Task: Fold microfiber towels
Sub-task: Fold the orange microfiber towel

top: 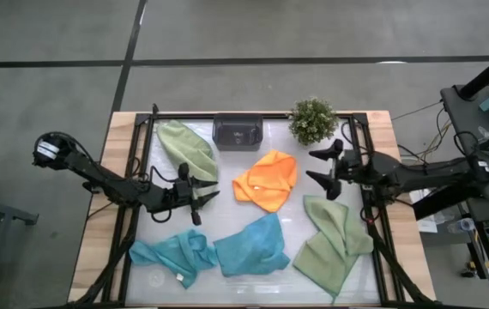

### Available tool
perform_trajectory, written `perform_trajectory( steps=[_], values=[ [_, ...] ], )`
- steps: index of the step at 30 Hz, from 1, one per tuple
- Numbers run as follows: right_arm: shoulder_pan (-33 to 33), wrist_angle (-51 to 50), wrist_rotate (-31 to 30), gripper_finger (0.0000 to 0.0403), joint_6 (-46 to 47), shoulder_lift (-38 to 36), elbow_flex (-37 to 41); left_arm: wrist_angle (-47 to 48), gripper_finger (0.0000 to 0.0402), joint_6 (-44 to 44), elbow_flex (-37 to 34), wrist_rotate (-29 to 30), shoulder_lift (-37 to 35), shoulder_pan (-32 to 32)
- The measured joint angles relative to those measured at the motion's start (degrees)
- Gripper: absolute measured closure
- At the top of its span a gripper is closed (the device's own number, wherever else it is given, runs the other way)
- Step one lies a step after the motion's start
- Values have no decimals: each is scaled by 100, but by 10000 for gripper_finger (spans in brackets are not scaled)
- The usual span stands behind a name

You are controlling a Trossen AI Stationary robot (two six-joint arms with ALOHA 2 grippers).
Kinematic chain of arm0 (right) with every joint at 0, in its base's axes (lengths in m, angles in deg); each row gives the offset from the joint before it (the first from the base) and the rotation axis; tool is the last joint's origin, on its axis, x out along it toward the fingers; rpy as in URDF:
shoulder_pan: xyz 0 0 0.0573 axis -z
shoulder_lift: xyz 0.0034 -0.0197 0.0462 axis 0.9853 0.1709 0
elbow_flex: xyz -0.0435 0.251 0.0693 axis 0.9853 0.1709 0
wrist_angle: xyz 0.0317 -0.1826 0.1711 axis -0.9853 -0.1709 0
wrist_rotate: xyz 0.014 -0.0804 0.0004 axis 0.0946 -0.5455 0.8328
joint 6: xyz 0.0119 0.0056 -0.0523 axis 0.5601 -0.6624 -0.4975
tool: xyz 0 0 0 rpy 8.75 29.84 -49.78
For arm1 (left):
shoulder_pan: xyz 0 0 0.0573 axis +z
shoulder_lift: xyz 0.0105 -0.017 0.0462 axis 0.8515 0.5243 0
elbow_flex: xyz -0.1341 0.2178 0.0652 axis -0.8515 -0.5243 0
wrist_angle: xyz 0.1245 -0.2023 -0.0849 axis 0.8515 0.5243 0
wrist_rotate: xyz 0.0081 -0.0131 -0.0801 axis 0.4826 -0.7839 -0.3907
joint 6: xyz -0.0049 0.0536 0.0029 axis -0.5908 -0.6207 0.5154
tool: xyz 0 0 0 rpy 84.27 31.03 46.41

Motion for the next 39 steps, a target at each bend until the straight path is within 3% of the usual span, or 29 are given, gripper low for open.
perform_trajectory(
  steps=[21, 28, 39],
  values=[
    [46, -3031, -129, 78, -1672, 3286, -3212, 4, 279, 6, -24, 2, 2, -1],
    [358, -4230, -308, 78, -1979, 4162, -4088, 0, 278, 7, -26, 7, 2, 0],
    [958, -4532, -308, 78, -2516, 5584, -4772, -2, 278, 4, -61, 15, 2, 0]
  ],
)
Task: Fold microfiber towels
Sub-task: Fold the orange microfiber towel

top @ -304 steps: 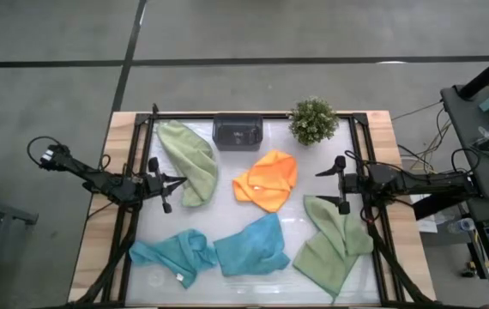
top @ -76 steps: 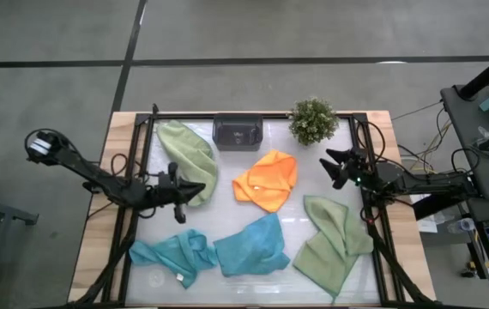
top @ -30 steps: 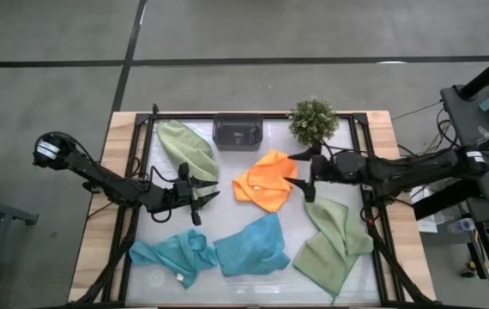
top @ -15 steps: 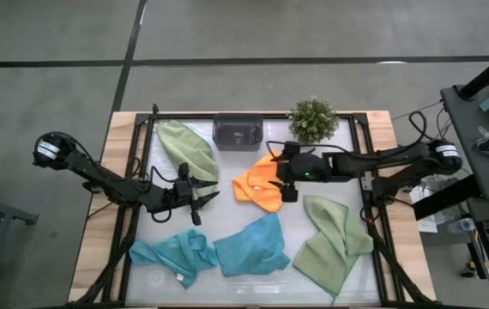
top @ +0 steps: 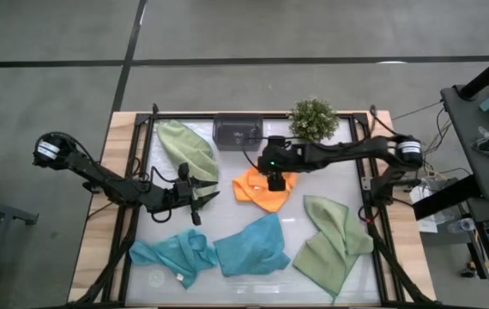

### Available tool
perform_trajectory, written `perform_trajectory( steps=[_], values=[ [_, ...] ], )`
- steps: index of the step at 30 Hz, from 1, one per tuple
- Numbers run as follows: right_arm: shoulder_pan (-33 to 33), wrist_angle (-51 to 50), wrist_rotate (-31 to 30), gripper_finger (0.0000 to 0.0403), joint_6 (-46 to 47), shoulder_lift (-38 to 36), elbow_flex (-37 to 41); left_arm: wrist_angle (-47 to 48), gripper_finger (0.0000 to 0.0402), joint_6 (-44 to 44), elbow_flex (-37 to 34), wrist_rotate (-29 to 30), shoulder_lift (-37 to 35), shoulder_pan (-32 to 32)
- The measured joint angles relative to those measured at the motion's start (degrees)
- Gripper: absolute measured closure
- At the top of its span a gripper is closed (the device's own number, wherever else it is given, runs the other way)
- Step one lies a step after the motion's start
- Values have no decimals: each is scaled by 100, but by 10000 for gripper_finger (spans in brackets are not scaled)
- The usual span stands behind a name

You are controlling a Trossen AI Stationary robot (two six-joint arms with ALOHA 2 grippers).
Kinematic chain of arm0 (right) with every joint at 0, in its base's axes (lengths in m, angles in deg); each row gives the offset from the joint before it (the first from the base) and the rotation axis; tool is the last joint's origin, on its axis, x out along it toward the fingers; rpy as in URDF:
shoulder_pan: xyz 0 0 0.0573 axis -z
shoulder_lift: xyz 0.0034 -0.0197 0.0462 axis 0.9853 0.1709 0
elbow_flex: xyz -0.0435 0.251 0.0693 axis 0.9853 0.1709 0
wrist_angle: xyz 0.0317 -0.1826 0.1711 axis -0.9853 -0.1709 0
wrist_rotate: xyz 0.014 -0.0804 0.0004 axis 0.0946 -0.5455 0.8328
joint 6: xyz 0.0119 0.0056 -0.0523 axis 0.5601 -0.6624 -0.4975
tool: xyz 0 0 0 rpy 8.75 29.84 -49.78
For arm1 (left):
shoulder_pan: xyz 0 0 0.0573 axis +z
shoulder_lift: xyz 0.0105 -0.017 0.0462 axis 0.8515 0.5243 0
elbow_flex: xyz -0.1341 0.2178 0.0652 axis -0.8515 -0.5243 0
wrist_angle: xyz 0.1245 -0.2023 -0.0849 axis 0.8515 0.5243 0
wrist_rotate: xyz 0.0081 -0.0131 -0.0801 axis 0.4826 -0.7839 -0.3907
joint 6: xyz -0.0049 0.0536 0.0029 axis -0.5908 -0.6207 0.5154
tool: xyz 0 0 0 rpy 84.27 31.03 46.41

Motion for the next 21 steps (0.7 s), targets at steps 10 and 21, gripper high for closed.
perform_trajectory(
  steps=[10, 21],
  values=[
    [296, -76, -125, 82, -68, 572, -126, 1, 278, -38, -2, 5, 0, 0],
    [392, -26, -147, 218, 9, 590, -80, 0, 278, -44, -2, 7, 0, 1]
  ],
)
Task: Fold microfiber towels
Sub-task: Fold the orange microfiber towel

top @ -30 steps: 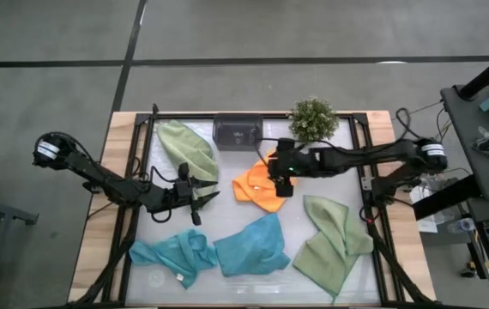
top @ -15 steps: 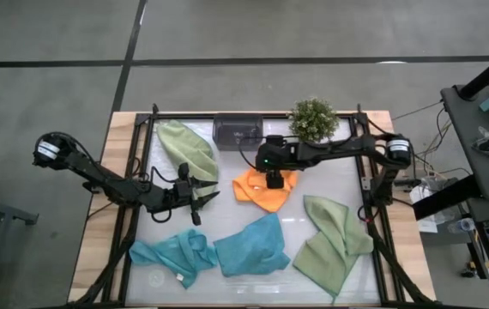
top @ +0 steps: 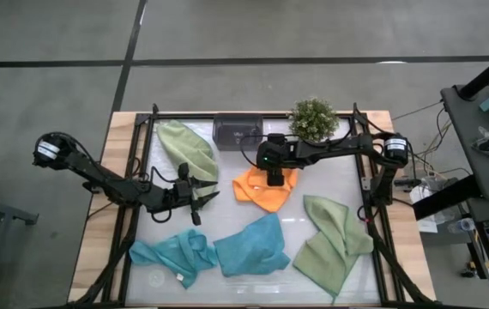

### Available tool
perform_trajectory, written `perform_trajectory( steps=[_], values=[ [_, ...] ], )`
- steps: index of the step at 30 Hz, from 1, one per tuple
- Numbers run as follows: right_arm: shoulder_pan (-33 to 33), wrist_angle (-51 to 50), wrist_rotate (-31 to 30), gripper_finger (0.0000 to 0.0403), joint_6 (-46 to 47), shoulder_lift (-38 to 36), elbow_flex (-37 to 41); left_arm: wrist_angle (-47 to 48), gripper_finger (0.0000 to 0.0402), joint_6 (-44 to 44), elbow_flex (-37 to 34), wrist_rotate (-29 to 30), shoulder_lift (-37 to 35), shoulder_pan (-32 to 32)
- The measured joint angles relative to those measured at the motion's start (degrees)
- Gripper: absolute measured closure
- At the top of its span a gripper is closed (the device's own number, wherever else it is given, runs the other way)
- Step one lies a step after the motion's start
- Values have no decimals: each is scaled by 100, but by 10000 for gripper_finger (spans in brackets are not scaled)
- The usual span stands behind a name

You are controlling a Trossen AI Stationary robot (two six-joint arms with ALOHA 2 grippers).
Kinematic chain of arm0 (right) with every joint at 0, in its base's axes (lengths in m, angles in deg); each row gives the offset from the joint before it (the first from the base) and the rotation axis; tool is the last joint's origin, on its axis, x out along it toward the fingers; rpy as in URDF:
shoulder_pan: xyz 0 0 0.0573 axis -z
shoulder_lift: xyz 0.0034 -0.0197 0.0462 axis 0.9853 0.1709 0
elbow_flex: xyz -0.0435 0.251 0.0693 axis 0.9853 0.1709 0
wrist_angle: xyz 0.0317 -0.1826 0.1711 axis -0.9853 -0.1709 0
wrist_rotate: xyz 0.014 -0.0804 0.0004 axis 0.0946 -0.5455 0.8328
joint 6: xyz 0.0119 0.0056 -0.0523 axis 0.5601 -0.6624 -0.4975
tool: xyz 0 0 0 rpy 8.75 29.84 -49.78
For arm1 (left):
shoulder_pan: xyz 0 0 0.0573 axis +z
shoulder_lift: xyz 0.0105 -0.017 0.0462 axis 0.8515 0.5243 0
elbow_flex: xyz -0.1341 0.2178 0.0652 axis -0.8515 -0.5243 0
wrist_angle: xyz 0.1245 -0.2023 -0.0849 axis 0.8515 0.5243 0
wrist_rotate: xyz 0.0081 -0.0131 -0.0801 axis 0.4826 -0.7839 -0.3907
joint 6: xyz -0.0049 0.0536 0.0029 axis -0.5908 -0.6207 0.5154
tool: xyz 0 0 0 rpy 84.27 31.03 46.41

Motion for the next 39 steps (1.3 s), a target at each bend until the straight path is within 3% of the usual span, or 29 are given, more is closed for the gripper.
perform_trajectory(
  steps=[8, 10, 26, 31, 39],
  values=[
    [1, -17, -1, 367, 82, -29, -42, 1, 278, 0, 0, 0, 0, 0],
    [-16, -19, -2, 386, 99, -39, -95, 0, 278, 0, 0, 0, 0, -1],
    [-547, -398, 2, 394, 859, -530, -856, -170, 278, 59, 2, 17, 124, 340],
    [-709, -409, 5, 394, 1246, -651, -1038, -957, 269, 54, 4, 14, 885, 464],
    [-857, -437, 5, 394, 1336, -695, -1175, -1869, 202, 341, 171, 295, 2196, 839]
  ],
)
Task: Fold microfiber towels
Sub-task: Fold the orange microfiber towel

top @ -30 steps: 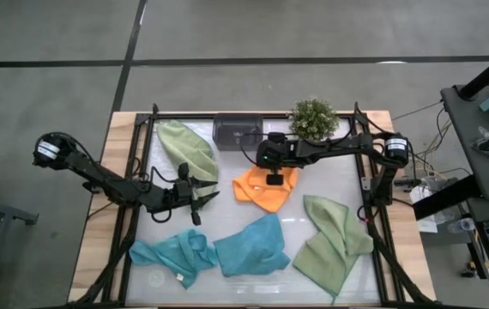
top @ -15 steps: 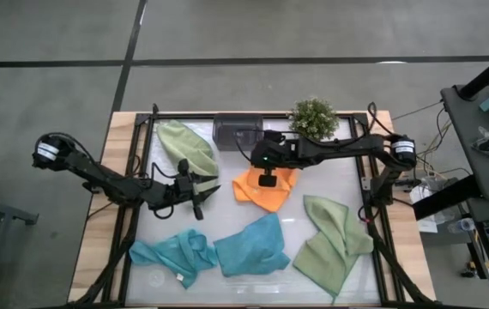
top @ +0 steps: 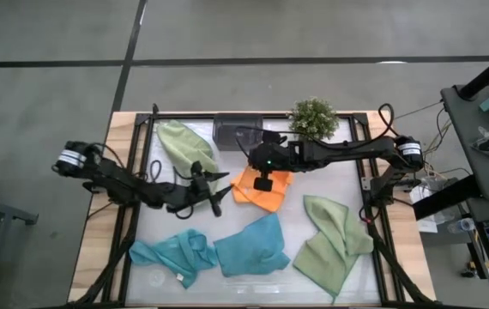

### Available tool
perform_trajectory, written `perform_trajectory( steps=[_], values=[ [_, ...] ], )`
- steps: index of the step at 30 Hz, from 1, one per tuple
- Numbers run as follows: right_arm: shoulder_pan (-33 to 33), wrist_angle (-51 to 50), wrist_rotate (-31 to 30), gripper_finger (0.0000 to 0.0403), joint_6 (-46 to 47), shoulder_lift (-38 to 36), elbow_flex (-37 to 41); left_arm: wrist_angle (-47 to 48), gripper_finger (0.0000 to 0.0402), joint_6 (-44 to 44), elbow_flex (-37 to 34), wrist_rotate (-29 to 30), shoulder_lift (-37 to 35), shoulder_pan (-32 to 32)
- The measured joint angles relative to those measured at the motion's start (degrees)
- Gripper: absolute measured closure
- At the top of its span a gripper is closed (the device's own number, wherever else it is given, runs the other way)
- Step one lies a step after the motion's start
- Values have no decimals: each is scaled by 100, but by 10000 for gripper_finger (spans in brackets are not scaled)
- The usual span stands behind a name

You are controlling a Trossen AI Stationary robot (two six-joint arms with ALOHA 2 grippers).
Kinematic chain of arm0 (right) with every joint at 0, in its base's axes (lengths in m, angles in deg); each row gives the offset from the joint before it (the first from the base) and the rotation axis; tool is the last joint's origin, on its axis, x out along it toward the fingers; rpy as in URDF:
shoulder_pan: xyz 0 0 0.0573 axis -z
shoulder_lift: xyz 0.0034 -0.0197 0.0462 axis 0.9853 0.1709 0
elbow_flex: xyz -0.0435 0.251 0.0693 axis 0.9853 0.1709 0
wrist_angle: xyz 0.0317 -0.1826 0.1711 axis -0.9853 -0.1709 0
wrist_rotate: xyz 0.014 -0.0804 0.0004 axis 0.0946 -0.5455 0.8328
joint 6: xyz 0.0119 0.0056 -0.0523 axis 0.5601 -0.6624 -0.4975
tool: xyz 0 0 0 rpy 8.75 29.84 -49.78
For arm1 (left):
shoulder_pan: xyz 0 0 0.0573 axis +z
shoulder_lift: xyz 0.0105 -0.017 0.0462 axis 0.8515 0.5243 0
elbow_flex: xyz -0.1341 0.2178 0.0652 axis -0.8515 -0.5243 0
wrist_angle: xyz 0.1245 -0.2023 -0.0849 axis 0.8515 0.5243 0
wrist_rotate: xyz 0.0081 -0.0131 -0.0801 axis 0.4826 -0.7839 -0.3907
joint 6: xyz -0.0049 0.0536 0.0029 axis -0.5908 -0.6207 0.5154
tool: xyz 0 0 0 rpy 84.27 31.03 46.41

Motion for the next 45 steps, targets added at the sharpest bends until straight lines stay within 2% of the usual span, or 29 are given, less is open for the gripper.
perform_trajectory(
  steps=[5, 14, 19, 23, 25, 26, 30, 34, 41, 45],
  values=[
    [-10, -30, -2, 394, 41, 0, -1, -33, 172, 52, 215, -138, 631, 219],
    [-8, -30, -2, 394, 58, 0, -1, -44, 173, 181, 938, -188, 1692, 349],
    [-8, -48, -4, 394, 58, 0, -1, 52, 220, 165, 1179, -186, 1983, 375],
    [-8, -52, -4, 394, 58, 0, -1, 475, 310, 181, 1230, -243, 1941, 375],
    [-8, -54, -4, 394, 58, 0, -1, 791, 368, 287, 1199, -298, 1826, 375],
    [-8, -60, -4, 394, 58, 0, -3, 925, 384, 317, 1191, -304, 1755, 375],
    [-8, -91, 141, 394, 146, 0, -1, 1610, 399, 312, 1198, -347, 1320, 345],
    [-9, -97, 359, 378, 443, 0, 31, 2819, 401, 412, 1200, -1178, 605, 338],
    [-8, -153, 492, 279, 703, 0, 169, 5162, 401, 1037, 1202, -2096, -755, 244],
    [-8, -526, 494, 223, 859, 0, 169, 6016, 401, 1395, 1202, -2399, -1283, 218]
  ],
)
